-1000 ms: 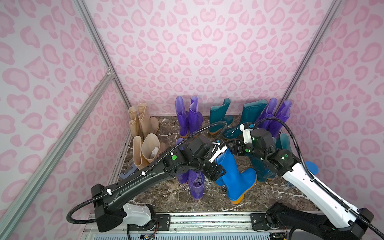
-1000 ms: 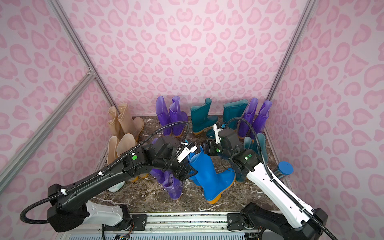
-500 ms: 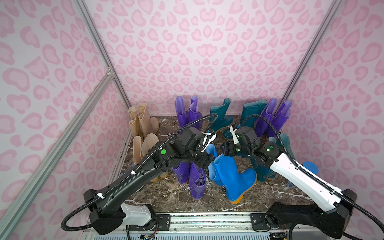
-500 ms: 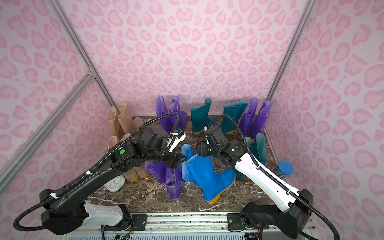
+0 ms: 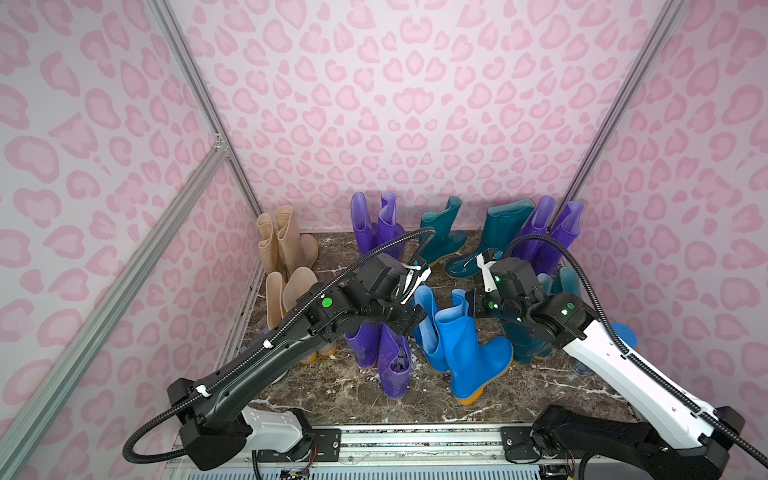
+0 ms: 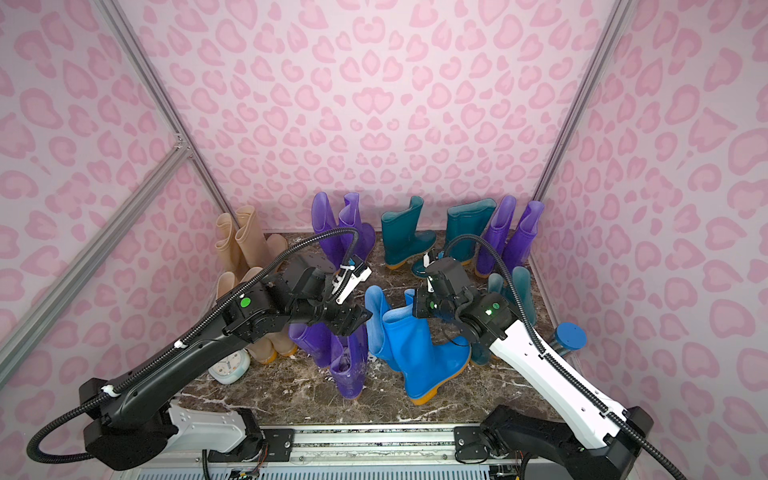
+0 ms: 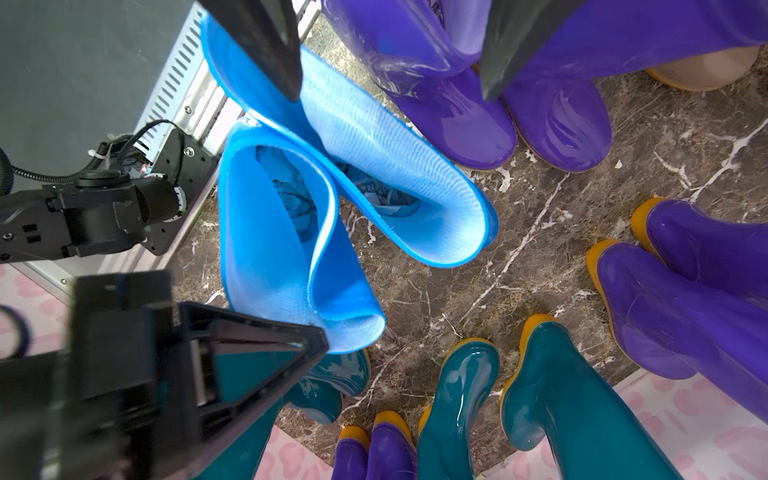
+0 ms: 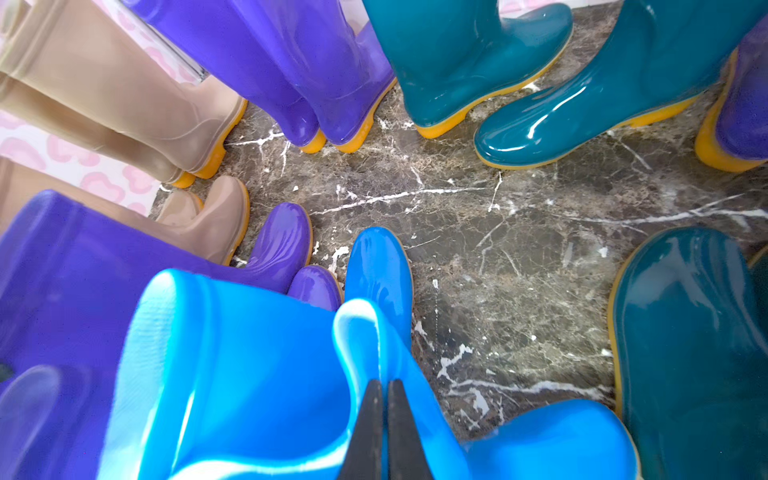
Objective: Match and arrange rain boots in pairs
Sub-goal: Adjust the rain boot at the center of the board.
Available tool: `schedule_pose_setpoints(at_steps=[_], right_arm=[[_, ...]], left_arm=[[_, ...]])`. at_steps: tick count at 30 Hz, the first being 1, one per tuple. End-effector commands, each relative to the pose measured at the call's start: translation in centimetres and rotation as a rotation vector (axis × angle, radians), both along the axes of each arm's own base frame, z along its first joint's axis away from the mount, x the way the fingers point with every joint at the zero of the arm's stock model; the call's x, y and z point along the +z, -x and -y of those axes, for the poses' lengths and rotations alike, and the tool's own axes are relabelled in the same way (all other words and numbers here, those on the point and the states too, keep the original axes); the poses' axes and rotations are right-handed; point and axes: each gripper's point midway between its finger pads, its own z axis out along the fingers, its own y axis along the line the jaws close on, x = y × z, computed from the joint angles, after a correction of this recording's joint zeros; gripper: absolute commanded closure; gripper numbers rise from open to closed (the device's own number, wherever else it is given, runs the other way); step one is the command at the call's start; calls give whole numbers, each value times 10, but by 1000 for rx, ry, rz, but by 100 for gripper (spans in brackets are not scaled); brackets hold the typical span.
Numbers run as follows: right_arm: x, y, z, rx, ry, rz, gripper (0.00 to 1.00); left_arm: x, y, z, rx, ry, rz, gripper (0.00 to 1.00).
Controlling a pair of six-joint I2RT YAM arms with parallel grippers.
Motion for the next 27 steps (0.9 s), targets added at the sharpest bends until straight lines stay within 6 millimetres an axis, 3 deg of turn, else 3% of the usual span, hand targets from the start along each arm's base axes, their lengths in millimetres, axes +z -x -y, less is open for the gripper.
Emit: schedule_pose_setpoints(at_steps=[1, 3, 4, 7, 10, 11, 19, 27], right_arm=[[33, -3, -5, 21, -27, 93, 100], [42, -2, -2, 13, -24, 114, 100], [57, -1, -2, 17, -39, 146, 100], [63, -3, 2, 22, -15, 173, 100], [59, -14, 7, 22, -25, 180, 100], [42, -19, 11, 23, -17, 158, 100], [2, -44, 25, 26, 13, 104, 100], [9, -50, 39, -14, 16, 133, 100]], left_arm=[[7, -4, 3, -4, 11, 24, 33], [8, -5, 4, -4, 8, 23, 34], [8, -6, 4, -6, 7, 24, 35], [7, -7, 8, -10, 8, 20, 36], [4, -8, 13, -15, 11, 2, 37], [3, -8, 14, -18, 11, -2, 38], [10, -16, 15, 20, 9, 8, 38], [-3, -36, 20, 185, -6, -121, 28]])
